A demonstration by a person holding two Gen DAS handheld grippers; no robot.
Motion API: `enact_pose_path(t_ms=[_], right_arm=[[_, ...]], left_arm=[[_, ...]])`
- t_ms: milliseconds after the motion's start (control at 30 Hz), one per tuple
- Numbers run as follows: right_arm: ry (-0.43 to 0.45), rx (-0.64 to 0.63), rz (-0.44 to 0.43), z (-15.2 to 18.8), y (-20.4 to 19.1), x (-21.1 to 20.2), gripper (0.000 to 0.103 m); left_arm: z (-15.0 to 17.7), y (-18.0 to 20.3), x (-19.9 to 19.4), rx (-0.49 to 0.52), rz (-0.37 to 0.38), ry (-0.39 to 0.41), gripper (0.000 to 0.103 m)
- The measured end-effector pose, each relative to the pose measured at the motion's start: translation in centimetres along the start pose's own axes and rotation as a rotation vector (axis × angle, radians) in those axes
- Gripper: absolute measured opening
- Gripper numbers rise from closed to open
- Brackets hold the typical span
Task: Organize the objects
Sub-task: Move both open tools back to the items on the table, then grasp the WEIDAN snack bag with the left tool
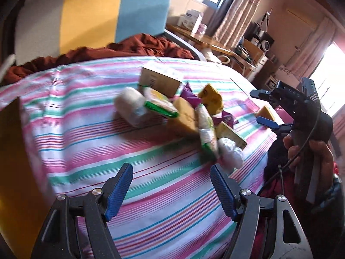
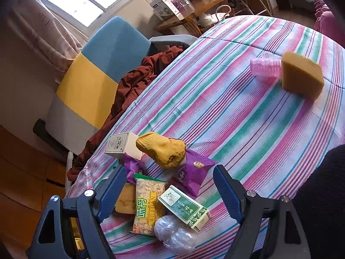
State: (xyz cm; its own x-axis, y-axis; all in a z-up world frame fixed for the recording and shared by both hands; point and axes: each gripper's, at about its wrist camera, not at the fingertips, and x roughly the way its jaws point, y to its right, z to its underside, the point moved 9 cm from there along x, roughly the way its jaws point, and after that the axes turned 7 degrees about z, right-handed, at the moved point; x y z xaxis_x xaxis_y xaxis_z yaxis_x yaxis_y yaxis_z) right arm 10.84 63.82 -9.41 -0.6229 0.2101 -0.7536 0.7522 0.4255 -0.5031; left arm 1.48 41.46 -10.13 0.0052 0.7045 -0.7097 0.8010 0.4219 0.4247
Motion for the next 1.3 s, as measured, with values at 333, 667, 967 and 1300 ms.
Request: enact_pose_path(t_ms=[333, 667, 967, 1300], right_arm=[[-0.050, -0.034, -0.045, 0.6, -0.7, 0.9, 0.084], [-0.048, -0.020, -0.068, 0.5, -0.6, 0.8, 0.084], [-0.046, -0.015, -0.041, 0.5, -0.5, 0.8, 0.084], [-0.047, -0.007, 0.036, 0.6, 0.2, 1.1, 0.084]], left_arm=[[-2.1, 3.8, 7.4, 0.044, 0.047, -0.079, 0.057], [-2.4, 4.3, 10.6, 0.018, 0.072, -0.116, 0.023], [3.7, 0.9, 2.7, -0.069, 0.090, -0.100, 0.021], [4.2, -1.2, -1.3, 0.004, -0.087, -0.013, 0.066]])
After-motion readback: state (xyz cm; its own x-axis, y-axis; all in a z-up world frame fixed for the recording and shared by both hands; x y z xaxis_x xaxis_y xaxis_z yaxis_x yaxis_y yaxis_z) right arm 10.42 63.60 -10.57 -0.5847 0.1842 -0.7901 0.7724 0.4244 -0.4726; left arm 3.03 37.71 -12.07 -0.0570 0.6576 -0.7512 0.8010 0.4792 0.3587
